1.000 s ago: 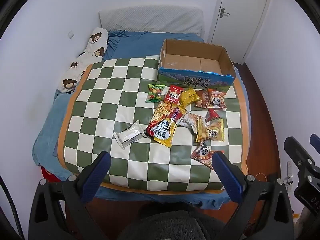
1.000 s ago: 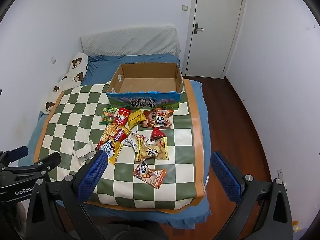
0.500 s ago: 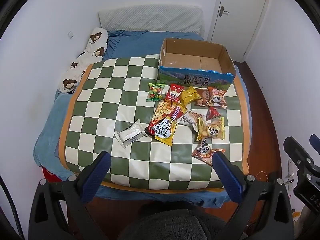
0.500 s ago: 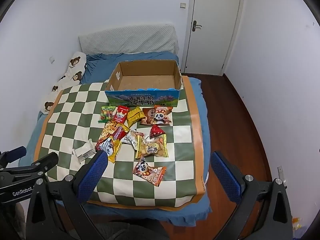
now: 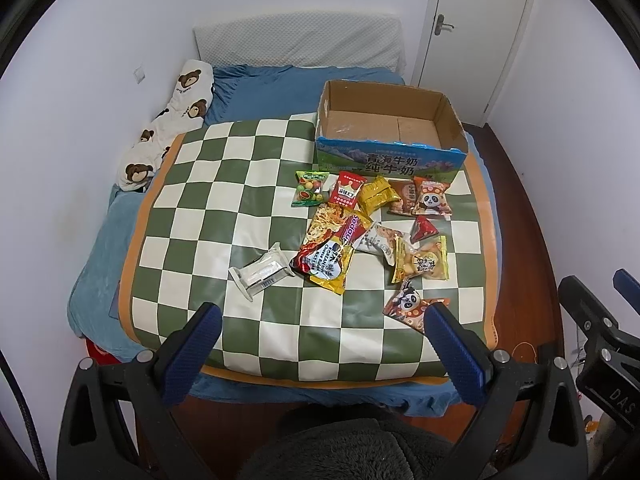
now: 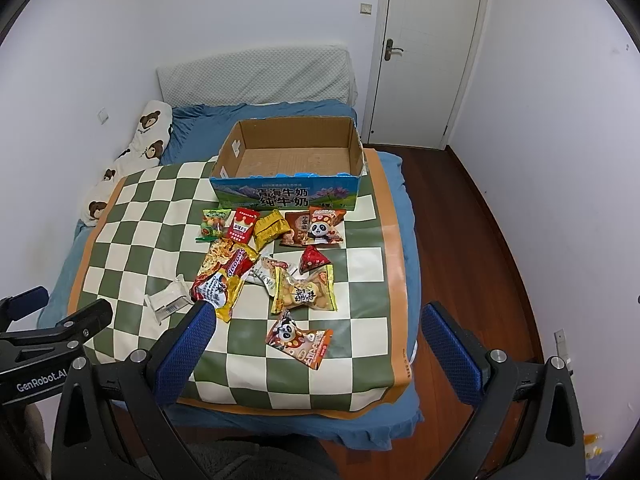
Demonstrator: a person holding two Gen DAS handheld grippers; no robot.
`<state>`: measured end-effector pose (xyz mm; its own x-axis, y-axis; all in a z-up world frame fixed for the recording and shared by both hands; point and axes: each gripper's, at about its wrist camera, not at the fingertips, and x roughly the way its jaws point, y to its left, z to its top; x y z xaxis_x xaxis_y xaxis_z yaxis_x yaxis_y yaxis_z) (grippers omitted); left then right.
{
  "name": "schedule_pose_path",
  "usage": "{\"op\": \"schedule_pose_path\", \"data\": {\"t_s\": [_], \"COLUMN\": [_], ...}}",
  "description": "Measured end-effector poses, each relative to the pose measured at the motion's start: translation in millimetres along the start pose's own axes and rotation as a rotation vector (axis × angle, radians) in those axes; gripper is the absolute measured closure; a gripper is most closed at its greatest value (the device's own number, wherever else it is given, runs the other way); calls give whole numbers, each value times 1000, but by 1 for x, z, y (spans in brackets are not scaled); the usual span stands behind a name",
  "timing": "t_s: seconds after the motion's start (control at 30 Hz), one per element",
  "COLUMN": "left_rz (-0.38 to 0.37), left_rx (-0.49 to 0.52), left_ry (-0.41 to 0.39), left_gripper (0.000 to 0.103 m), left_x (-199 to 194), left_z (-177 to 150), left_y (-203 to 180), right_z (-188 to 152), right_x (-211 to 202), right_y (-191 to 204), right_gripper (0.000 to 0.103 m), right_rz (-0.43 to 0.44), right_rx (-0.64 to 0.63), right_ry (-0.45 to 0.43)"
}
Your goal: Organize snacks
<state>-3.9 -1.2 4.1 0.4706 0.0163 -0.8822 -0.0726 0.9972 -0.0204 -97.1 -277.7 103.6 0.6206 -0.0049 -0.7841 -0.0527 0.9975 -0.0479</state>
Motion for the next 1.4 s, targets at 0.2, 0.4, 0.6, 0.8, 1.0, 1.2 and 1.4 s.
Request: {"op": "schedule_pose_path", "data": {"t_s": [0.2,0.4,0.6,0.8,1.0,1.2,1.4], "left_rz": [-1,0,1,1,2,2,4], "left_rx": [0,0,0,0,2,0,3], "left_ry": [0,-1,0,-2,1,0,-1], "left_gripper": [0,0,0,0,0,0,0], "left_x": [0,0,0,0,0,0,0], "left_z": [0,0,0,0,0,-1,-1], "left_y": [1,0,-1,-1,-1,-1,-1], "right_z": [-3,-1,-1,-1,-1,-1,-1], "right_x": [3,3,5,6,7,9,9], "right_y": [4,2,3,4,4,4,5], "right_gripper": [0,0,0,0,0,0,0], "right_rz": [0,1,-2,-1,-2,4,1], "right_rx": [4,5,4,5,6,8,7], "right_ry": [3,6,9,11,13,17,17]}}
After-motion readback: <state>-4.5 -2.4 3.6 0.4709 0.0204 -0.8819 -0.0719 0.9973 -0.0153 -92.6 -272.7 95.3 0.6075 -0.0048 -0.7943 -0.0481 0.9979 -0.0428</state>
